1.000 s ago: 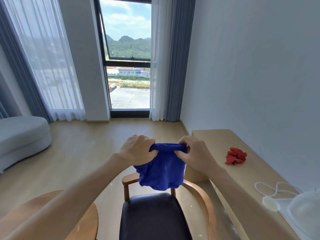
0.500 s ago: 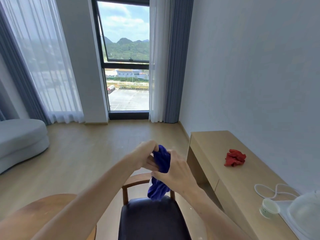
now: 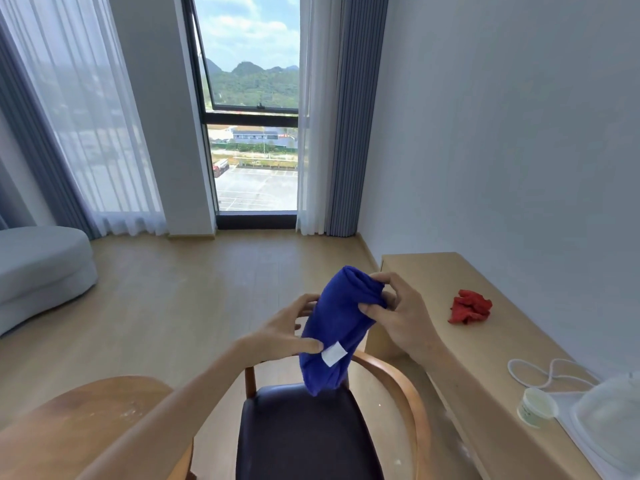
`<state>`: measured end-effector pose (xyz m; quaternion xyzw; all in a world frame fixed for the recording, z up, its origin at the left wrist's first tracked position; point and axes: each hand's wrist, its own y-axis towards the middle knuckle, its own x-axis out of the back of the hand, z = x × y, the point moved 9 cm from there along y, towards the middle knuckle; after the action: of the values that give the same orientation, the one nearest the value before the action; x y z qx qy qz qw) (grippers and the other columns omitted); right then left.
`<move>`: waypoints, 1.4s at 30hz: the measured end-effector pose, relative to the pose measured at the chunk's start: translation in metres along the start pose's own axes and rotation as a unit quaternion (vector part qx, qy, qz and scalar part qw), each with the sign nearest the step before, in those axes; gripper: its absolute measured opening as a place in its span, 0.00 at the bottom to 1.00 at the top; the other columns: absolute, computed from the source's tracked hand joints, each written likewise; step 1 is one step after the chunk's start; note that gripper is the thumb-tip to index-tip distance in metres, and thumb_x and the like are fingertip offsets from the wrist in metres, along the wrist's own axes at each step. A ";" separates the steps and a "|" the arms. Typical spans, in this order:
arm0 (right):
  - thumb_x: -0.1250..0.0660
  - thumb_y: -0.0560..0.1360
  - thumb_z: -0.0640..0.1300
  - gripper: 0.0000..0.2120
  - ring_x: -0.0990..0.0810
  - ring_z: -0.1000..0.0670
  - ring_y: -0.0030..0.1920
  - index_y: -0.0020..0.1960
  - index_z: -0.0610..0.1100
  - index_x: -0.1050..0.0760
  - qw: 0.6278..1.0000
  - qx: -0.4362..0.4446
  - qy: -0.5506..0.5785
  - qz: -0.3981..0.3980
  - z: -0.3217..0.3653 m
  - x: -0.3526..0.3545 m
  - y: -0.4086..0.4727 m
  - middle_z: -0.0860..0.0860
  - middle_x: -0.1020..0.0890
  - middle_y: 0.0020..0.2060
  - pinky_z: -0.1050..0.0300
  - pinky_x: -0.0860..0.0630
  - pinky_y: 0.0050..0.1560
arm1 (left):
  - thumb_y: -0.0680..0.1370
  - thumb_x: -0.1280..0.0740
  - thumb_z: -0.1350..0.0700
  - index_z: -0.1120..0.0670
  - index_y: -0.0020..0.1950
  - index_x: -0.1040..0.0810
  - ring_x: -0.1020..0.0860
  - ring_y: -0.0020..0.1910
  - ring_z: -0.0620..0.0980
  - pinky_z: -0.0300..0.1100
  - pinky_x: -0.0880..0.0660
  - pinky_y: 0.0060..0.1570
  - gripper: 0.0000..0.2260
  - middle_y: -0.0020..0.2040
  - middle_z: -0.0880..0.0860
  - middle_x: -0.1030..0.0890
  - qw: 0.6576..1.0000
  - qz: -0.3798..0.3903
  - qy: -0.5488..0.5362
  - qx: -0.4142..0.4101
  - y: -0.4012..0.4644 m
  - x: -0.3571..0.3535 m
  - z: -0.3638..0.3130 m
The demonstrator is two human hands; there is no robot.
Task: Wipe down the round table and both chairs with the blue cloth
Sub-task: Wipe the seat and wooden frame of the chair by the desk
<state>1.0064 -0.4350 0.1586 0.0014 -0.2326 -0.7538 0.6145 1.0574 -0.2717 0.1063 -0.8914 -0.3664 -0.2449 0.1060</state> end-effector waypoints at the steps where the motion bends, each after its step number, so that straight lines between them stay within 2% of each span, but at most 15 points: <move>1: 0.30 0.73 0.31 0.17 0.18 0.51 0.49 0.58 0.45 0.27 0.999 -0.008 0.034 -0.003 -0.004 0.003 -0.001 0.54 0.17 0.46 0.60 0.20 0.46 | 0.73 0.26 0.58 0.46 0.68 0.34 0.27 0.63 0.43 0.39 0.27 0.61 0.28 0.64 0.45 0.26 1.000 -0.002 -0.021 -0.009 0.000 -0.003 0.001; 4: 0.30 0.73 0.32 0.17 0.17 0.51 0.49 0.57 0.47 0.26 0.998 -0.035 0.052 0.008 -0.019 0.009 -0.007 0.54 0.17 0.46 0.62 0.21 0.43 | 0.73 0.27 0.58 0.50 0.63 0.29 0.22 0.54 0.47 0.40 0.23 0.55 0.21 0.56 0.49 0.21 0.999 -0.020 0.017 -0.022 0.006 -0.006 0.001; 7: 0.28 0.70 0.33 0.23 0.18 0.51 0.50 0.57 0.54 0.29 0.995 -0.069 -0.051 0.059 -0.037 0.012 -0.013 0.54 0.19 0.48 0.62 0.21 0.45 | 0.70 0.30 0.55 0.50 0.52 0.25 0.22 0.44 0.46 0.38 0.23 0.45 0.12 0.47 0.49 0.20 0.996 -0.016 0.084 -0.005 0.009 -0.011 0.001; 11: 0.27 0.69 0.39 0.35 0.21 0.55 0.50 0.67 0.61 0.38 0.971 -0.064 -0.146 0.176 -0.050 -0.003 -0.032 0.55 0.23 0.51 0.62 0.21 0.50 | 0.65 0.36 0.51 0.51 0.49 0.24 0.23 0.39 0.46 0.37 0.25 0.40 0.13 0.43 0.50 0.21 0.992 0.045 0.117 0.023 0.005 -0.024 0.009; 14: 0.25 0.68 0.46 0.30 0.23 0.61 0.51 0.65 0.59 0.33 0.961 -0.052 -0.172 0.212 -0.054 -0.016 -0.043 0.60 0.24 0.52 0.70 0.25 0.48 | 0.66 0.35 0.51 0.47 0.49 0.24 0.21 0.40 0.44 0.39 0.22 0.40 0.12 0.44 0.48 0.19 0.986 0.107 0.123 0.034 0.000 -0.046 0.017; 18: 0.26 0.70 0.47 0.17 0.22 0.59 0.49 0.57 0.53 0.25 0.937 -0.054 -0.239 0.248 -0.080 -0.032 -0.058 0.61 0.21 0.47 0.71 0.28 0.45 | 0.68 0.31 0.48 0.32 0.45 0.26 0.21 0.41 0.36 0.29 0.27 0.35 0.11 0.41 0.35 0.20 0.977 0.171 0.103 0.073 -0.012 -0.072 0.038; 21: 0.26 0.70 0.45 0.14 0.22 0.57 0.49 0.55 0.50 0.24 0.943 -0.095 -0.213 0.235 -0.114 -0.038 -0.083 0.59 0.20 0.46 0.65 0.26 0.48 | 0.67 0.28 0.41 0.39 0.49 0.27 0.20 0.45 0.42 0.29 0.26 0.35 0.14 0.46 0.39 0.20 0.963 0.213 0.102 0.130 -0.030 -0.093 0.080; 23: 0.27 0.71 0.45 0.13 0.22 0.57 0.50 0.55 0.50 0.24 0.947 -0.136 -0.189 0.222 -0.141 -0.046 -0.107 0.59 0.20 0.47 0.64 0.26 0.48 | 0.65 0.27 0.42 0.43 0.52 0.27 0.20 0.46 0.44 0.30 0.25 0.36 0.19 0.48 0.42 0.21 0.958 0.221 0.068 0.169 -0.045 -0.107 0.115; 26: 0.27 0.71 0.47 0.12 0.22 0.59 0.49 0.53 0.53 0.25 0.947 -0.206 -0.146 0.197 -0.179 -0.063 -0.152 0.60 0.20 0.47 0.68 0.26 0.45 | 0.70 0.24 0.50 0.46 0.58 0.27 0.21 0.51 0.47 0.35 0.23 0.42 0.20 0.53 0.46 0.22 0.958 0.174 -0.017 0.226 -0.069 -0.122 0.172; 29: 0.27 0.70 0.47 0.11 0.21 0.60 0.44 0.50 0.53 0.24 0.938 -0.287 -0.124 0.147 -0.218 -0.082 -0.206 0.59 0.19 0.43 0.70 0.27 0.40 | 0.71 0.24 0.56 0.47 0.58 0.26 0.21 0.53 0.49 0.41 0.21 0.49 0.19 0.55 0.49 0.22 0.952 0.107 -0.076 0.278 -0.088 -0.137 0.229; 31: 0.27 0.70 0.47 0.10 0.21 0.59 0.43 0.49 0.52 0.24 0.927 -0.342 -0.098 0.119 -0.242 -0.095 -0.243 0.57 0.19 0.42 0.66 0.25 0.41 | 0.69 0.24 0.58 0.47 0.56 0.26 0.21 0.52 0.48 0.40 0.21 0.46 0.20 0.53 0.49 0.21 0.944 0.079 -0.105 0.304 -0.097 -0.154 0.260; 33: 0.27 0.70 0.47 0.11 0.21 0.60 0.44 0.50 0.52 0.25 0.915 -0.383 -0.086 0.097 -0.264 -0.099 -0.272 0.57 0.19 0.44 0.68 0.24 0.41 | 0.68 0.23 0.60 0.46 0.54 0.26 0.20 0.49 0.46 0.36 0.21 0.41 0.19 0.51 0.49 0.20 0.935 0.061 -0.133 0.322 -0.100 -0.177 0.284; 37: 0.28 0.71 0.46 0.11 0.21 0.61 0.46 0.53 0.51 0.24 0.895 -0.431 -0.107 0.044 -0.305 -0.073 -0.305 0.57 0.19 0.47 0.69 0.26 0.43 | 0.67 0.24 0.62 0.46 0.52 0.24 0.19 0.48 0.49 0.38 0.21 0.44 0.20 0.48 0.49 0.18 0.922 0.047 -0.171 0.345 -0.082 -0.233 0.310; 40: 0.28 0.72 0.45 0.11 0.23 0.65 0.44 0.50 0.54 0.27 0.886 -0.448 -0.117 -0.033 -0.331 -0.039 -0.320 0.58 0.20 0.45 0.73 0.28 0.39 | 0.67 0.25 0.60 0.44 0.54 0.25 0.20 0.47 0.47 0.38 0.21 0.42 0.20 0.48 0.48 0.19 0.920 0.041 -0.195 0.337 -0.041 -0.274 0.310; 42: 0.28 0.72 0.46 0.11 0.22 0.65 0.43 0.49 0.56 0.29 0.876 -0.459 -0.118 -0.088 -0.350 -0.017 -0.332 0.58 0.20 0.44 0.71 0.27 0.37 | 0.68 0.26 0.58 0.43 0.54 0.26 0.20 0.49 0.47 0.40 0.22 0.46 0.18 0.49 0.47 0.20 0.922 0.044 -0.199 0.328 -0.015 -0.299 0.314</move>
<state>0.8041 -0.4962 -0.2758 -0.3491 0.0700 -0.8213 0.4458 0.9767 -0.3257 -0.3165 -0.8522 -0.4004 0.0762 0.3282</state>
